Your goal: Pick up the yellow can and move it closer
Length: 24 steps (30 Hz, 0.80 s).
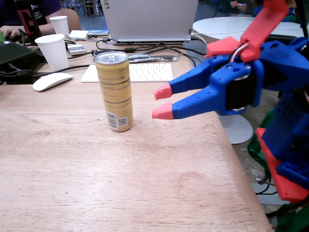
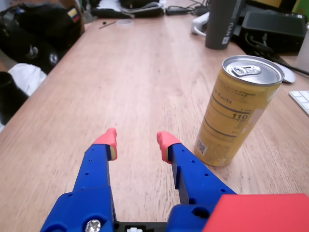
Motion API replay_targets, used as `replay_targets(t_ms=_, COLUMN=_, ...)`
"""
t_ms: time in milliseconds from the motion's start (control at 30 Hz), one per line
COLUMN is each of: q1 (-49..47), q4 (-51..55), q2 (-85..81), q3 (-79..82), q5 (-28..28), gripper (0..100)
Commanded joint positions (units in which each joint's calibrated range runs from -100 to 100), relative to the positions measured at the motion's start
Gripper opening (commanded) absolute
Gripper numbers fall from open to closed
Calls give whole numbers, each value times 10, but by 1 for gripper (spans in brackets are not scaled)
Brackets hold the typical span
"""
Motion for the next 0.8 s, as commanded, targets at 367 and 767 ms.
replay_targets(t_ms=367, q1=-14, q4=0, q2=-1, q3=5, q5=1, gripper=19)
replay_targets(t_ms=767, q1=-4, q4=0, q2=1, q3=5, q5=1, gripper=19)
